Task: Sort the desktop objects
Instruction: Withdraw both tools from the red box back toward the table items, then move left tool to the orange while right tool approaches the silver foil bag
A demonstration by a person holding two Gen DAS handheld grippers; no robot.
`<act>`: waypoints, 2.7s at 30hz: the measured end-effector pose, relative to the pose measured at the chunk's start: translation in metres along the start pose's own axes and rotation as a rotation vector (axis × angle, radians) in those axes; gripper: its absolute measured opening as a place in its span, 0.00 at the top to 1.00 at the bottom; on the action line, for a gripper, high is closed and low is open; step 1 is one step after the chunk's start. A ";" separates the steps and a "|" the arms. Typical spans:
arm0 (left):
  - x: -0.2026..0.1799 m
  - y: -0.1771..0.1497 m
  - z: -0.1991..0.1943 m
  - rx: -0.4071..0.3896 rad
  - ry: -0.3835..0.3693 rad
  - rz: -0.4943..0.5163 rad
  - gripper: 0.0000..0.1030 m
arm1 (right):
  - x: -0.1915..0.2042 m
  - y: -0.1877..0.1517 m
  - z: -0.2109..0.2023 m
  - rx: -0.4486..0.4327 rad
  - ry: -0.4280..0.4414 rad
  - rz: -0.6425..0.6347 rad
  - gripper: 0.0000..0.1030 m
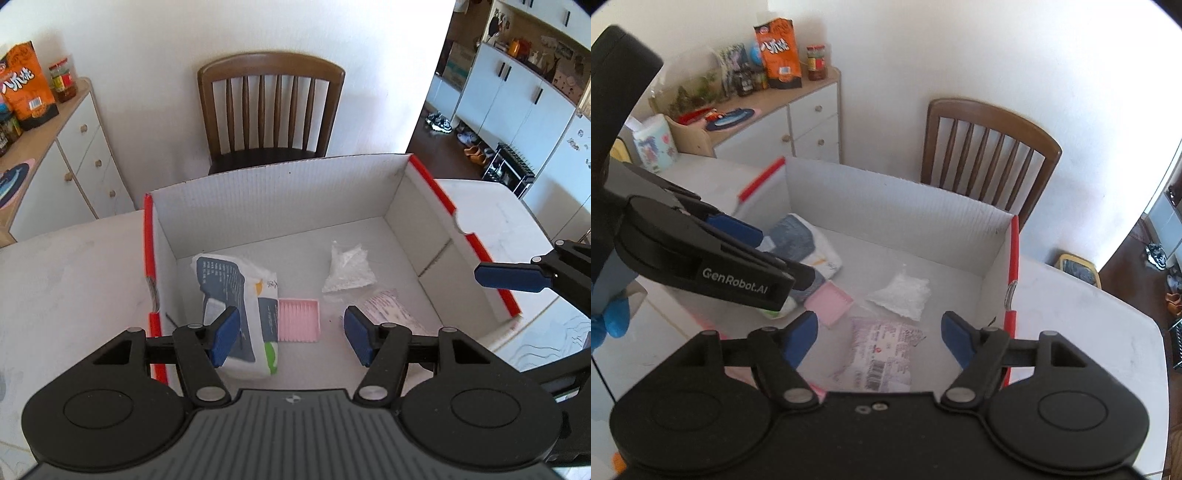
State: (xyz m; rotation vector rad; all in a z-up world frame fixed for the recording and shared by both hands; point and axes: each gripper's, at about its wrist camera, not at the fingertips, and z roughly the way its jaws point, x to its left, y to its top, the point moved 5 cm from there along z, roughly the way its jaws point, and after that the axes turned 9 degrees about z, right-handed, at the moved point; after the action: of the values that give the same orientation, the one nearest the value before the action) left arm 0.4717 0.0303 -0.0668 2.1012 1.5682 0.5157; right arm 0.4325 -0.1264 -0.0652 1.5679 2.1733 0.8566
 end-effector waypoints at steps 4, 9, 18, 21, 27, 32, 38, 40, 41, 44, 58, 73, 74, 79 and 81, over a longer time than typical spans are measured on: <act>-0.003 -0.007 -0.025 -0.025 0.000 0.000 0.41 | 0.002 -0.003 -0.021 -0.009 0.033 0.023 0.28; -0.009 -0.015 -0.050 -0.058 -0.003 0.007 0.41 | 0.007 -0.010 -0.042 -0.024 0.049 0.029 0.27; -0.020 -0.035 -0.089 -0.117 -0.001 0.034 0.41 | 0.013 -0.024 -0.072 -0.046 0.074 0.055 0.26; -0.019 -0.042 -0.098 -0.126 -0.016 0.008 0.41 | 0.015 -0.028 -0.082 -0.053 0.085 0.062 0.25; -0.019 -0.056 -0.115 -0.142 -0.035 -0.010 0.40 | 0.021 -0.034 -0.102 -0.082 0.112 0.077 0.19; -0.019 -0.067 -0.131 -0.158 -0.041 -0.016 0.40 | 0.027 -0.041 -0.116 -0.098 0.122 0.074 0.18; -0.021 -0.082 -0.150 -0.188 -0.038 -0.006 0.41 | 0.033 -0.051 -0.131 -0.110 0.138 0.085 0.16; -0.021 -0.087 -0.156 -0.195 -0.041 -0.005 0.40 | 0.034 -0.055 -0.136 -0.115 0.135 0.088 0.14; -0.021 -0.090 -0.159 -0.199 -0.045 -0.007 0.40 | 0.034 -0.057 -0.138 -0.117 0.135 0.092 0.13; -0.022 -0.101 -0.166 -0.205 -0.059 -0.011 0.40 | 0.036 -0.064 -0.143 -0.117 0.141 0.104 0.10; -0.022 -0.152 -0.179 -0.208 -0.072 -0.008 0.30 | 0.040 -0.100 -0.158 -0.130 0.117 0.158 0.07; -0.021 -0.203 -0.174 -0.171 -0.105 -0.035 0.12 | 0.037 -0.142 -0.155 -0.116 0.066 0.210 0.07; -0.021 -0.206 -0.172 -0.166 -0.106 -0.039 0.08 | 0.037 -0.145 -0.155 -0.115 0.061 0.208 0.07; -0.024 -0.224 -0.163 -0.148 -0.111 -0.024 0.00 | 0.037 -0.155 -0.151 -0.114 0.043 0.203 0.07; -0.027 -0.232 -0.157 -0.135 -0.099 -0.005 0.00 | 0.036 -0.160 -0.148 -0.107 0.037 0.208 0.07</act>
State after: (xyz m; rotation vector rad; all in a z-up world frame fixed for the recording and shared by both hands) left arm 0.1948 0.0821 -0.0707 1.9903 1.4414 0.4937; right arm 0.2162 -0.1686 -0.0507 1.7577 1.9769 1.0545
